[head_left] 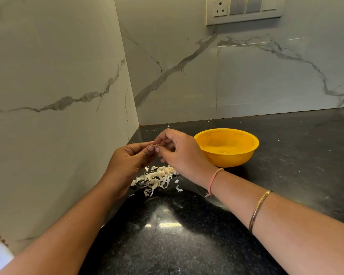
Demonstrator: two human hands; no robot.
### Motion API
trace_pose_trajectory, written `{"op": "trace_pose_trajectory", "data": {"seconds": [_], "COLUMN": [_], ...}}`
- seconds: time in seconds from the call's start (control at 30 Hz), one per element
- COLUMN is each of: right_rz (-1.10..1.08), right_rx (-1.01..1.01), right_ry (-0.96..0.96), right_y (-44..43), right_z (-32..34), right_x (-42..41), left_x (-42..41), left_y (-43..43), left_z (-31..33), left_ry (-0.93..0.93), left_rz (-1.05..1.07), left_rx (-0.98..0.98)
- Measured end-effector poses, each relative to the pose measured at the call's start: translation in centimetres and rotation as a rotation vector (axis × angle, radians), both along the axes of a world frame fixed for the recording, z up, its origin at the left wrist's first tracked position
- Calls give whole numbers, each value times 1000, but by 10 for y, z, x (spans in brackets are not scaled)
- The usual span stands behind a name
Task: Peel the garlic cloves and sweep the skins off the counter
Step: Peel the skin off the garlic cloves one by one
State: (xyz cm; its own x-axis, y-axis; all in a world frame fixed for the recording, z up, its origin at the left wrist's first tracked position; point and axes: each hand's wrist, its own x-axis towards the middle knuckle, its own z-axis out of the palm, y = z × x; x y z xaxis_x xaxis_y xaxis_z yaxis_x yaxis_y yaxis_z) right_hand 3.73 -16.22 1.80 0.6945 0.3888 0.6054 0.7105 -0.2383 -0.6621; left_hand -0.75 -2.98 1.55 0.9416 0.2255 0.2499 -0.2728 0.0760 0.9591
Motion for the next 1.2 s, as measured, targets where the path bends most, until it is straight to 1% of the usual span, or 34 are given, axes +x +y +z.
{"op": "trace_pose_trajectory", "data": {"seconds": [0.07,0.27,0.37,0.43,0.53,0.6,0.87,0.97,1.07,1.2], "right_rz": [-7,3,15,34,110,126,118,111,48,14], "right_rx": [23,61,80,94,135,155,116,115,102,103], "right_ry": [-4,-35,-62,-36,72,104,75,57,19,25], "right_y": [-1,3,5,4,3,3,2,3,4,6], "right_z": [1,1,0,0,0,-1,-1,-2,-4,-7], "right_x": [0,-3,-4,-2,-1,0,-1,-3,-2,1], "left_x": [-2,-2,-4,-5,-4,-3,-3,-2,-1,-1], "left_y": [-1,2,0,-1,0,1,2,1,0,-1], "left_z": [2,10,12,13,12,11,11,10,9,8], "left_ry": [8,78,119,143,150,150,159,136,118,129], "left_rz": [-43,-108,-142,-150,-112,-89,-94,-74,-57,-59], "left_rx": [-76,-454,-550,-580,-572,-574,-582,-547,-509,-408]}}
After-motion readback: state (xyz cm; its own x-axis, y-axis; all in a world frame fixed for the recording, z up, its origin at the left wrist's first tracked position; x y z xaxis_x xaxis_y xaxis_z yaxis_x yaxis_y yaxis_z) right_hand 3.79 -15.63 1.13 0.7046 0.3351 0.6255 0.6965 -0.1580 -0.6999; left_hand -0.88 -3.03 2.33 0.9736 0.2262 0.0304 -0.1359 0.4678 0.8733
